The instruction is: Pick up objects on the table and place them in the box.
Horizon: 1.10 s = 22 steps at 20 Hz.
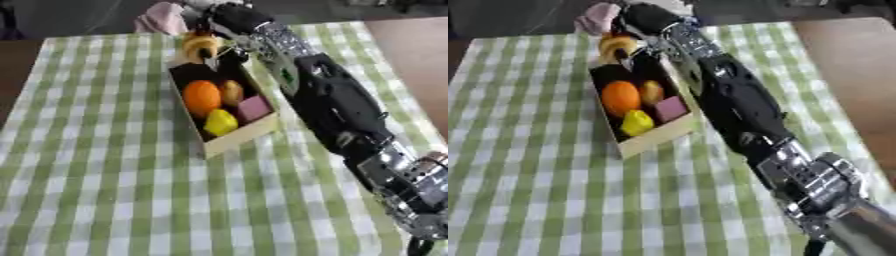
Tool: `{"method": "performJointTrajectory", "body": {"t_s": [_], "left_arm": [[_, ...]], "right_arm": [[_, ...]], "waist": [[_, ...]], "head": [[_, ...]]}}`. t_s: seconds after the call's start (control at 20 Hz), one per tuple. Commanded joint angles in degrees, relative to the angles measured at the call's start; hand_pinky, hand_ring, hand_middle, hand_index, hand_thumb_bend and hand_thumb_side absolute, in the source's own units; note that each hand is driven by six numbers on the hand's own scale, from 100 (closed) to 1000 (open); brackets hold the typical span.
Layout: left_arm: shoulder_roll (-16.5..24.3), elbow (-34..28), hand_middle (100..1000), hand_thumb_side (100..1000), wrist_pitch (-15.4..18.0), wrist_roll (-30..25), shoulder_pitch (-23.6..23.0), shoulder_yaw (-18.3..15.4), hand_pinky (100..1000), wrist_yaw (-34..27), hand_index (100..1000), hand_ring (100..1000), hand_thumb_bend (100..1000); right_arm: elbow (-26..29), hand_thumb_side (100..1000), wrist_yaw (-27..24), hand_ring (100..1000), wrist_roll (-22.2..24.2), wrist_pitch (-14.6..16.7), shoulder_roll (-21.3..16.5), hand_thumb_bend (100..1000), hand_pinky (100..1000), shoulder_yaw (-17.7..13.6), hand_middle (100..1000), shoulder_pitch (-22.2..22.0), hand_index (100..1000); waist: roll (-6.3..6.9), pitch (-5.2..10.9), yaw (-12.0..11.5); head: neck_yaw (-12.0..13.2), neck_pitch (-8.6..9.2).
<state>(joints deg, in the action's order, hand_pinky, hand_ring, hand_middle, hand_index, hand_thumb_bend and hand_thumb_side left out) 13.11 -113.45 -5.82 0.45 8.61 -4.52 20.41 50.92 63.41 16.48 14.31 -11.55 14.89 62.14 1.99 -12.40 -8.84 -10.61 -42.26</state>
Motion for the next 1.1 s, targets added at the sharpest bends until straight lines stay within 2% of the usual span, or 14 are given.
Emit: {"method": "performJointTrajectory", "body": {"t_s": [0.05, 0.1, 0.15, 0.2, 0.3, 0.7, 0.95, 1.1], "left_arm": [[1.22, -1.15, 658, 751, 0.0, 0.38, 0.41, -0.74, 728, -0.17, 818, 522, 100], [1.21, -1.15, 658, 751, -0.02, 0.4, 0.42, -0.77, 728, -0.16, 818, 522, 100], [1.21, -1.15, 658, 751, -0.04, 0.43, 0.43, -0.8, 728, -0.13, 818, 522, 100], [1.21, -1.15, 658, 751, -0.06, 0.47, 0.42, -0.85, 728, -0.1, 818, 522, 100], [1.23, -1.15, 657, 751, -0.1, 0.56, 0.39, -0.94, 728, -0.04, 818, 521, 100], [1.31, -1.15, 656, 756, -0.39, 0.84, 0.37, -1.23, 728, 0.32, 817, 520, 100], [1.46, -1.15, 656, 757, -0.63, 0.95, 0.29, -1.41, 728, 0.59, 817, 519, 100], [1.45, -1.15, 656, 761, -0.83, 1.1, -0.07, -1.53, 728, 0.69, 817, 519, 100]], "right_arm": [[-0.87, 312, 1.77, 733, 2.95, -0.92, -0.21, 100, 754, -0.26, 693, 0.78, 692], [-1.2, 315, 2.48, 744, 3.47, -1.32, -0.23, 100, 764, -0.48, 710, 0.64, 798], [-1.47, 313, 2.97, 749, 3.88, -1.74, -0.31, 100, 767, -0.76, 718, 0.48, 844], [-1.66, 287, 3.21, 758, 4.32, -2.14, -0.43, 100, 774, -1.03, 728, 0.36, 877], [-1.53, 309, 3.35, 762, 5.01, -2.78, -0.79, 100, 780, -1.34, 735, 0.33, 902], [3.03, 293, 2.1, 776, 5.89, -5.39, -3.72, 100, 792, -1.75, 748, 1.07, 937], [7.49, 272, -1.71, 784, 7.67, -5.79, -6.49, 100, 797, -1.54, 758, 1.79, 959], [12.52, 239, -5.13, 775, 7.06, -5.23, -8.87, 100, 783, -1.33, 749, 1.08, 948]], "waist": [[-0.8, 1.07, 0.01], [-0.83, 1.06, 0.07], [-0.86, 1.03, 0.15], [-0.87, 0.99, 0.24], [-0.91, 0.93, 0.44], [-1.24, 0.49, 1.78], [-1.49, 0.52, 3.33], [-1.52, 0.71, 4.38]], "head": [[0.08, 0.58], [0.18, 0.64], [0.31, 0.72], [0.45, 0.83], [0.64, 0.93], [1.28, 1.25], [2.17, 1.47], [3.1, 1.23]]}}
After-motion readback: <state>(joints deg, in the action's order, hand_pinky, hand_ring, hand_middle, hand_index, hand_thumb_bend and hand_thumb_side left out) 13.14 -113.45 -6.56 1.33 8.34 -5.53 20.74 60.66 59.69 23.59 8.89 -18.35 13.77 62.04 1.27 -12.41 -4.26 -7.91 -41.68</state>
